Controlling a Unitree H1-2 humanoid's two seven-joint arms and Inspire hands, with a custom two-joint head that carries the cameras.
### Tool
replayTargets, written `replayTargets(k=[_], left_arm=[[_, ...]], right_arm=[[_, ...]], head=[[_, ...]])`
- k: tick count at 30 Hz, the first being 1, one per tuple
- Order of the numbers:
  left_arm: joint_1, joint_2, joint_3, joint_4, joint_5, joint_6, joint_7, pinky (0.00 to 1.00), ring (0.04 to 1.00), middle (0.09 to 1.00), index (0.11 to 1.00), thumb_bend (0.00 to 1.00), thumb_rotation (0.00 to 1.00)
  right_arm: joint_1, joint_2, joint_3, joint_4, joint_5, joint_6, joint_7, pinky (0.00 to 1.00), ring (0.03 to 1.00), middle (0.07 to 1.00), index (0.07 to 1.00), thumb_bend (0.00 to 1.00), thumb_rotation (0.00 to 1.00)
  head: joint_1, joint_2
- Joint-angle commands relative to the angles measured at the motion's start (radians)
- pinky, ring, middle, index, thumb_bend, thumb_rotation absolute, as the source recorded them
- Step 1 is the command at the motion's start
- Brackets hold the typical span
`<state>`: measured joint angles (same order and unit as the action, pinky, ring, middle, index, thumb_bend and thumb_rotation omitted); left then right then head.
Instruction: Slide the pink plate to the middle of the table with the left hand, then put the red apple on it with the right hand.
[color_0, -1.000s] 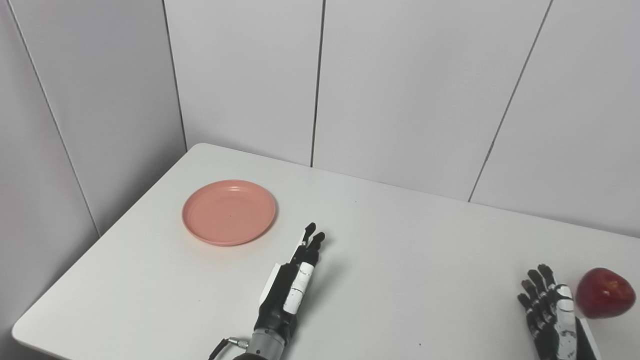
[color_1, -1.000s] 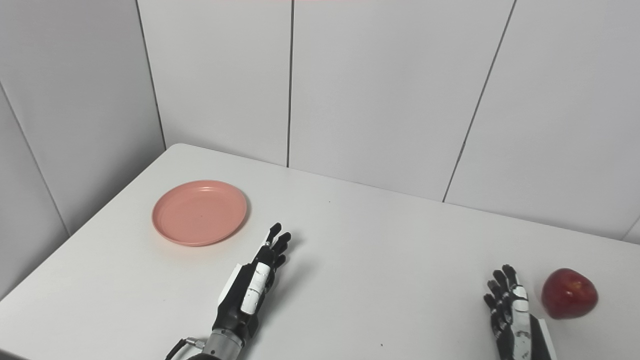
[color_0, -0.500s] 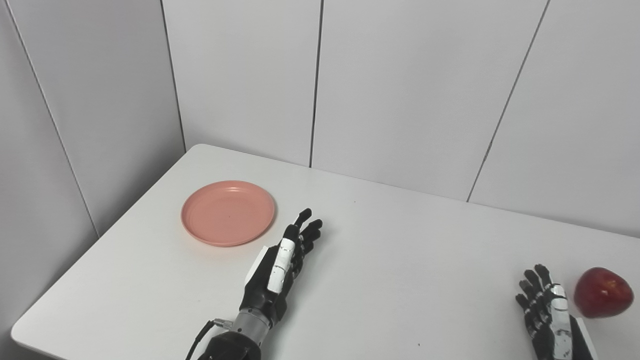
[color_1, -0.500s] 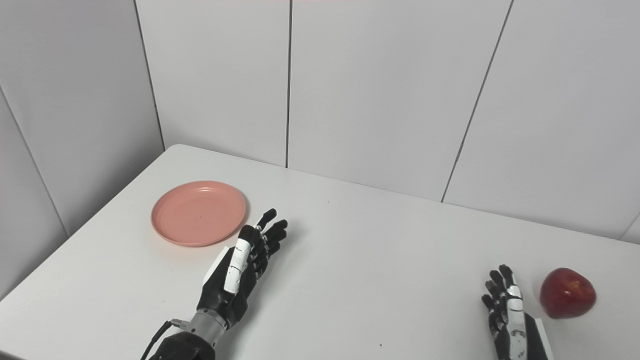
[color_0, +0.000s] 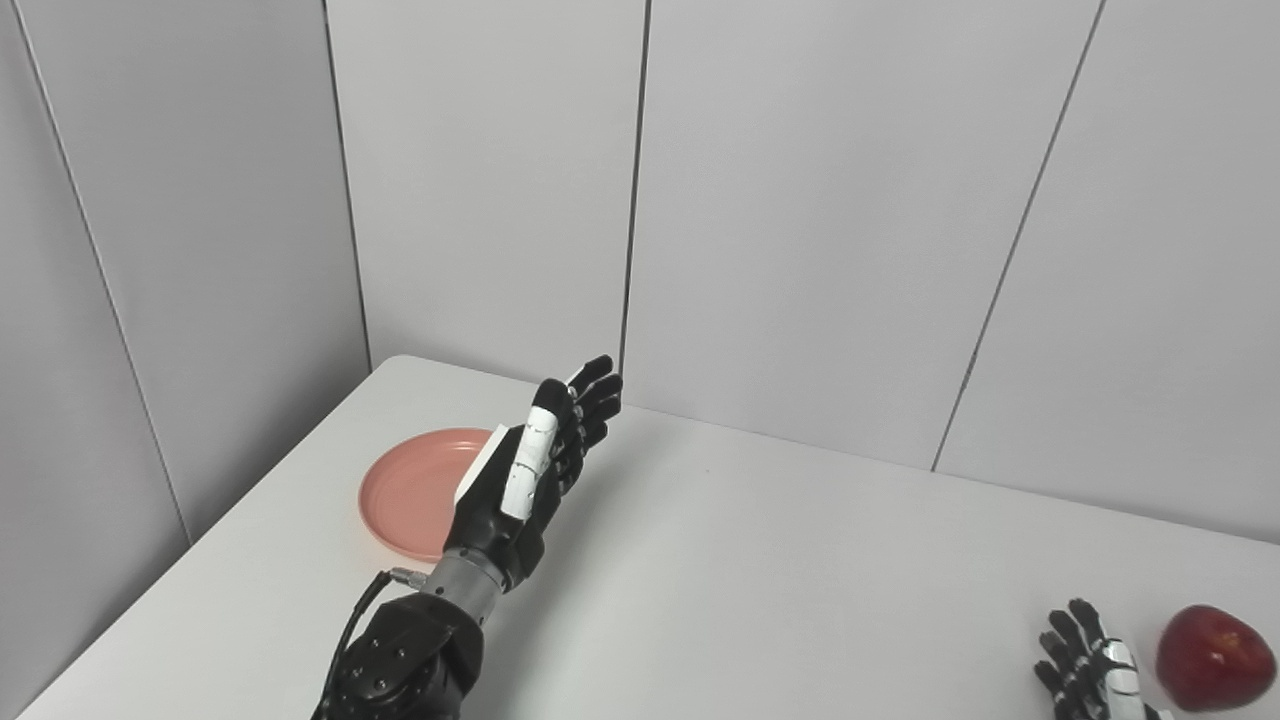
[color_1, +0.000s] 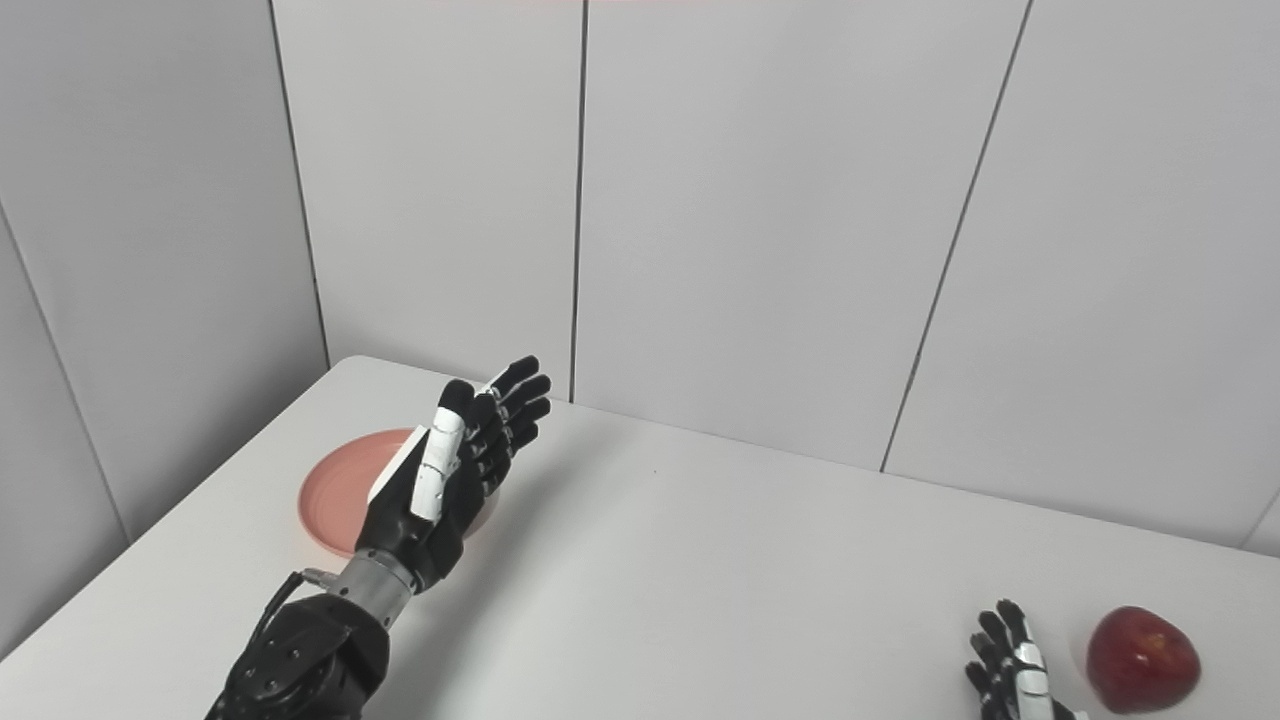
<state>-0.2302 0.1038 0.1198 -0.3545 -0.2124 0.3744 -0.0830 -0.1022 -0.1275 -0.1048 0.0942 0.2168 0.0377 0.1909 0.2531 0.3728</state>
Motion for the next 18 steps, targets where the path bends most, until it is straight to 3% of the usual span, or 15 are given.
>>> replayTargets(k=[1,9,18], left_arm=[[-0.062,0.033,0.015,-0.002,-0.022,-0.014,-0.008,1.00,0.952,0.940,0.891,0.90,1.00],[-0.145,0.123,0.074,0.083,-0.070,-0.002,-0.025,0.98,0.915,0.906,0.900,0.94,1.00],[-0.206,0.215,0.138,0.198,-0.085,-0.039,-0.032,0.99,0.930,0.919,0.899,0.97,1.00]], right_arm=[[0.044,0.031,0.015,0.032,0.004,-0.030,0.000,1.00,0.988,0.978,1.000,0.75,1.00],[0.047,0.031,0.015,0.026,0.006,-0.025,0.003,1.00,0.992,0.981,1.000,0.76,1.00],[0.057,0.035,0.019,-0.003,0.000,-0.013,-0.004,1.00,0.984,0.975,0.998,0.76,1.00]], head=[[-0.002,0.001],[-0.004,0.007],[-0.026,0.029]])
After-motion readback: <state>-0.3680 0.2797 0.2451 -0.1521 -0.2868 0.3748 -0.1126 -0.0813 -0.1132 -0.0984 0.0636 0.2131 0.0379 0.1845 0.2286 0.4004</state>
